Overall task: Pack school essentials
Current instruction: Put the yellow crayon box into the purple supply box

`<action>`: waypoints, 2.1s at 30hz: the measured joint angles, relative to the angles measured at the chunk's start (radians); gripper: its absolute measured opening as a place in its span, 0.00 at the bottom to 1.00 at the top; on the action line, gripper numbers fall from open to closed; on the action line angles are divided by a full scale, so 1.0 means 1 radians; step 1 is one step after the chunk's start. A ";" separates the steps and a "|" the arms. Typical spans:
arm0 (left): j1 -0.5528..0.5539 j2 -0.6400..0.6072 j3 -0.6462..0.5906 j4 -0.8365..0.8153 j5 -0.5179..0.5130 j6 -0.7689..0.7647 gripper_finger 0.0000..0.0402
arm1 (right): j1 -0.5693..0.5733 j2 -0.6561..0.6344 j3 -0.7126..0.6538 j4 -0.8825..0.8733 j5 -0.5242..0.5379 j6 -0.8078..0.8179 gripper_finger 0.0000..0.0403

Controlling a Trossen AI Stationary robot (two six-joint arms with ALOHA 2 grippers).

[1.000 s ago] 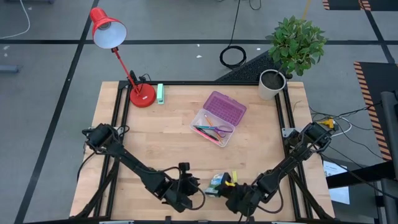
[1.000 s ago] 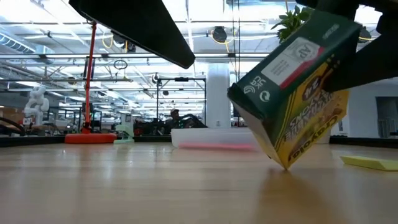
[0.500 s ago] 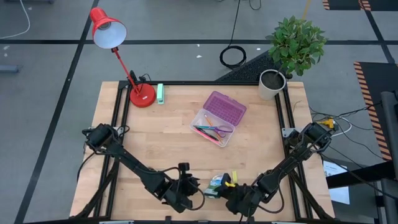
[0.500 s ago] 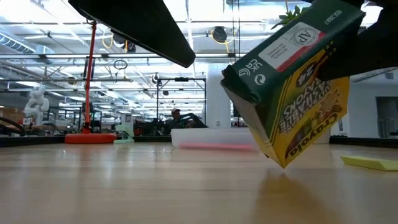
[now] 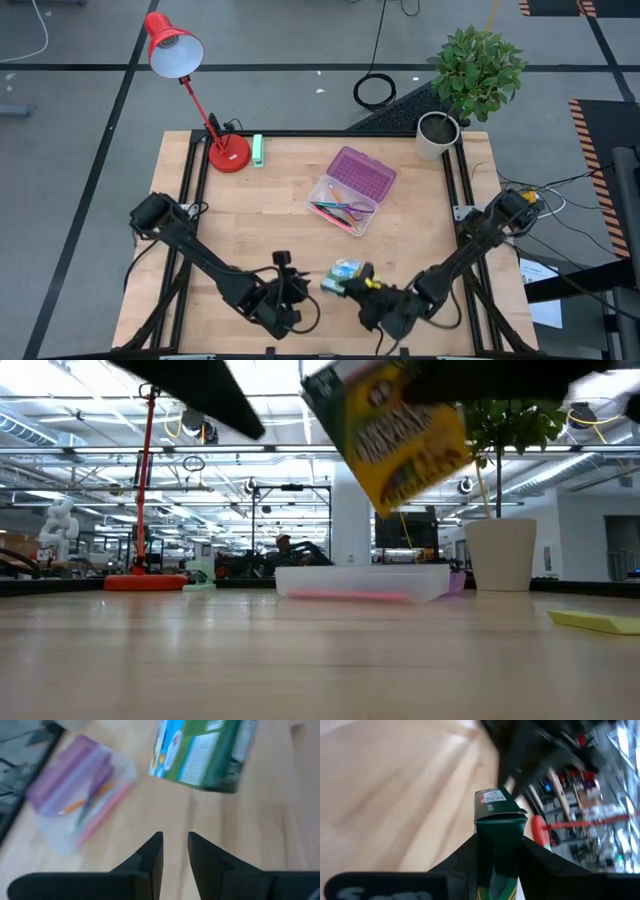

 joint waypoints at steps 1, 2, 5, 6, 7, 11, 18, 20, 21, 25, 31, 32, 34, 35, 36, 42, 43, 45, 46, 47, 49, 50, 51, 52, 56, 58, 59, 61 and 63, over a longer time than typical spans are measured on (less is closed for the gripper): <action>0.000 -0.010 0.002 -0.026 -0.016 -0.018 0.23 | -0.013 -0.019 0.000 -0.005 0.000 0.012 0.25; -0.003 -0.023 0.002 -0.066 -0.032 -0.036 0.23 | -0.026 -0.039 0.000 -0.005 -0.001 0.016 0.25; -0.013 -0.055 0.001 -0.159 -0.072 -0.100 0.23 | -0.068 -0.110 0.000 -0.028 -0.036 0.044 0.25; -0.019 -0.063 0.002 -0.195 -0.084 -0.127 0.23 | -0.090 -0.136 0.000 -0.033 -0.059 0.065 0.25; -0.025 -0.070 0.001 -0.236 -0.092 -0.155 0.23 | -0.116 -0.164 0.000 -0.047 -0.094 0.091 0.25; -0.044 -0.076 0.001 -0.318 -0.147 -0.248 0.23 | -0.253 -0.266 0.000 -0.121 -0.269 0.218 0.25; -0.052 -0.074 -0.021 -0.327 -0.163 -0.322 0.23 | -0.522 -0.356 0.000 -0.186 -0.585 0.367 0.25; -0.051 -0.075 -0.032 -0.325 -0.165 -0.333 0.23 | -0.597 -0.359 0.000 -0.186 -0.673 0.410 0.25; -0.051 -0.075 -0.040 -0.323 -0.166 -0.340 0.23 | -0.633 -0.359 0.000 -0.188 -0.723 0.430 0.25; -0.050 -0.075 -0.075 -0.323 -0.165 -0.380 0.23 | -0.761 -0.352 0.000 -0.204 -0.928 0.493 0.25; -0.049 -0.074 -0.090 -0.320 -0.165 -0.407 0.23 | -0.894 -0.350 -0.001 -0.269 -1.077 0.570 0.25; -0.048 -0.074 -0.090 -0.313 -0.166 -0.405 0.23 | -0.907 -0.350 -0.005 -0.268 -1.076 0.575 0.25; -0.044 -0.074 -0.090 -0.300 -0.168 -0.401 0.23 | -0.930 -0.350 -0.024 -0.251 -1.078 0.579 0.25; -0.041 -0.074 -0.090 -0.299 -0.168 -0.401 0.23 | -0.940 -0.350 -0.037 -0.232 -1.084 0.582 0.25; -0.038 -0.074 -0.090 -0.295 -0.168 -0.401 0.23 | -0.951 -0.350 -0.053 -0.209 -1.102 0.585 0.25; -0.027 -0.074 -0.090 -0.252 -0.167 -0.377 0.23 | -0.998 -0.350 -0.163 -0.085 -1.219 0.649 0.25; -0.024 -0.074 -0.090 -0.251 -0.167 -0.377 0.23 | -1.003 -0.349 -0.176 -0.074 -1.232 0.663 0.25; -0.014 -0.074 -0.090 -0.251 -0.167 -0.377 0.23 | -1.007 -0.349 -0.203 -0.054 -1.234 0.696 0.25; -0.009 -0.074 -0.090 -0.251 -0.166 -0.377 0.23 | -1.009 -0.349 -0.214 -0.050 -1.234 0.708 0.25; -0.004 -0.074 -0.090 -0.251 -0.166 -0.377 0.23 | -1.012 -0.349 -0.224 -0.051 -1.234 0.718 0.25; 0.006 -0.074 -0.090 -0.252 -0.165 -0.377 0.23 | -1.017 -0.349 -0.235 -0.055 -1.235 0.724 0.25; 0.012 -0.074 -0.090 -0.252 -0.165 -0.375 0.23 | -1.018 -0.349 -0.240 -0.054 -1.235 0.729 0.25; 0.019 -0.074 -0.090 -0.251 -0.165 -0.369 0.23 | -1.020 -0.349 -0.245 -0.051 -1.235 0.734 0.25; 0.025 -0.074 -0.090 -0.251 -0.165 -0.359 0.23 | -1.021 -0.349 -0.249 -0.050 -1.235 0.735 0.25; 0.070 -0.076 -0.071 -0.253 -0.116 -0.288 0.23 | -1.022 -0.349 -0.269 -0.026 -1.235 0.734 0.25; 0.101 -0.090 -0.057 -0.224 -0.063 -0.206 0.24 | -1.022 -0.349 -0.278 -0.013 -1.235 0.733 0.25; 0.118 -0.100 -0.054 -0.189 -0.032 -0.151 0.26 | -1.021 -0.349 -0.283 -0.007 -1.235 0.731 0.25; 0.154 -0.132 -0.054 -0.115 0.032 -0.036 0.30 | -1.021 -0.349 -0.291 -0.003 -1.238 0.726 0.25; 0.200 -0.168 -0.054 -0.042 0.086 0.070 0.36 | -1.024 -0.349 -0.292 0.005 -1.264 0.722 0.25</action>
